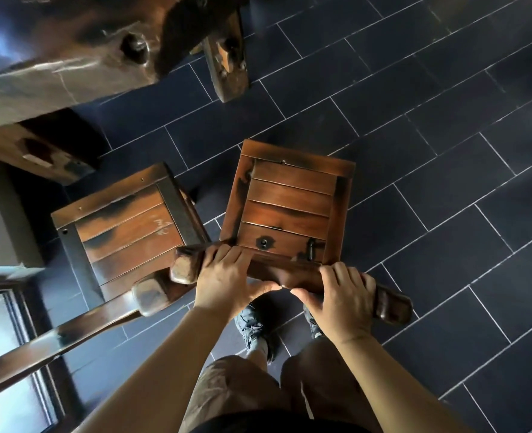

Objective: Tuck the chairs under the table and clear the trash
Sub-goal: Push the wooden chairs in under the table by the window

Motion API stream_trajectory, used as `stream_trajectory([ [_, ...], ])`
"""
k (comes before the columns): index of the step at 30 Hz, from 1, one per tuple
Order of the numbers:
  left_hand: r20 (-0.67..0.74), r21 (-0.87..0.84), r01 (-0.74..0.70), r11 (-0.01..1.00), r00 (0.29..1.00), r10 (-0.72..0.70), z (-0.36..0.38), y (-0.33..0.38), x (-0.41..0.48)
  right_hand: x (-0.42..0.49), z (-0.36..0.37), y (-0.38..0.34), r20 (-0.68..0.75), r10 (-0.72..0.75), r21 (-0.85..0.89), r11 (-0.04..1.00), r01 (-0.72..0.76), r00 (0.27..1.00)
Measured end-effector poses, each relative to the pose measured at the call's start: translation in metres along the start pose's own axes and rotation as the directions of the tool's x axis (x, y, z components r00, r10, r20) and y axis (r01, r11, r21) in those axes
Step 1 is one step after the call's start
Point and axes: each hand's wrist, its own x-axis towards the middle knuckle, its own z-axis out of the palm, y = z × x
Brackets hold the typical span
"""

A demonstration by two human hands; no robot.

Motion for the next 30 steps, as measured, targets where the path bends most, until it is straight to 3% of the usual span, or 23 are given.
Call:
stream_trajectory([
  [15, 0.062, -0.053, 0.303, 0.952, 0.952, -0.300, 0.005, 0.022, 0.020, 0.068, 0.009, 0.033, -0.042, -0.222, 0.047, 0.974, 0.224, 0.974],
  [30, -0.013, -0.059, 0.562, 0.825, 0.826, -0.564, 0.020, 0.031, 0.060, 0.184, 0.008, 0.041, 0.052, -0.525, 0.052, 0.851, 0.523, 0.849],
])
